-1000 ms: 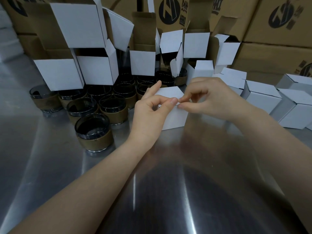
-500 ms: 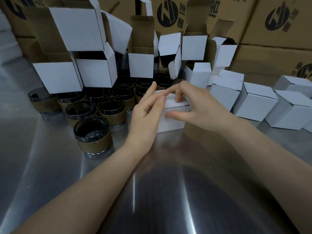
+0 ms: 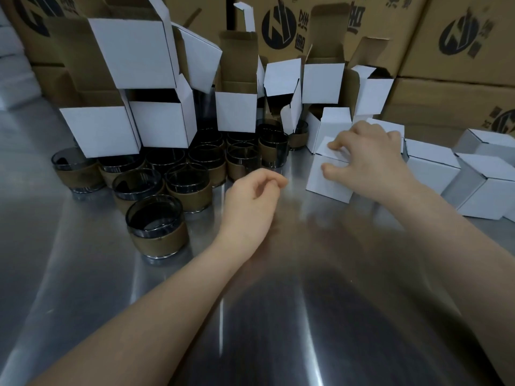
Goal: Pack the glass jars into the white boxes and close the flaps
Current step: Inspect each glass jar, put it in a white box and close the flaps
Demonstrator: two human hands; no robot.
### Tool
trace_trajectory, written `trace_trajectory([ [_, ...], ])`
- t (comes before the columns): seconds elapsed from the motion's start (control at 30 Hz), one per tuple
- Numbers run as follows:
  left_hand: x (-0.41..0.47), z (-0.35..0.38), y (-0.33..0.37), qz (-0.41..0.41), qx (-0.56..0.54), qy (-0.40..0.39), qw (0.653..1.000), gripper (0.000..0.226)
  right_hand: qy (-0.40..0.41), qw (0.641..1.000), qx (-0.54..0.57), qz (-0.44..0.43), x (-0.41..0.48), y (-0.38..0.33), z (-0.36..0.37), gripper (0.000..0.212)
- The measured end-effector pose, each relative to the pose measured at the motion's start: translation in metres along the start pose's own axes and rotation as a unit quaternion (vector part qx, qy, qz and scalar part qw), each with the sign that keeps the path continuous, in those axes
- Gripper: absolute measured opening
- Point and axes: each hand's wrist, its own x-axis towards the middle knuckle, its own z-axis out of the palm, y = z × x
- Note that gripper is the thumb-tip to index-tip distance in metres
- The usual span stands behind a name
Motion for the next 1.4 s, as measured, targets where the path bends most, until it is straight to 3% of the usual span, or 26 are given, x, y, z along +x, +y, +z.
trace_trajectory([
  [0.47,-0.004,0.001,0.001,0.012,0.024,-0.033,0.999,0.026,0.006,0.984,-0.128,0.120,0.014,0.011,0.012,0.030],
  [0.73,-0.002,0.000,-0.001,0.016,0.028,-0.033,0.999,0.028,0.065,0.982,-0.134,0.118,0.014,0.007,0.025,0.033],
  [0.83,-0.002,0.000,-0.002,0.020,0.032,-0.036,0.999,0.028,0.092,0.990,-0.096,0.045,0.009,-0.007,0.028,0.041],
  [0.93,-0.001,0.000,-0.002,0.026,0.044,-0.036,0.998,0.027,0.050,0.999,-0.012,-0.009,0.011,-0.027,0.034,0.043],
  [1.07,-0.001,-0.001,-0.002,0.036,0.051,-0.038,0.997,0.028,-0.059,0.978,0.199,0.024,0.023,-0.050,0.045,0.056],
  [1.17,-0.001,-0.001,-0.001,0.038,0.046,-0.035,0.998,0.027,-0.094,0.963,0.248,0.035,0.032,-0.059,0.057,0.059],
  [1.4,0.000,-0.002,-0.002,0.050,0.061,-0.027,0.996,0.030,-0.034,0.955,0.284,0.078,0.035,-0.060,0.071,0.032],
])
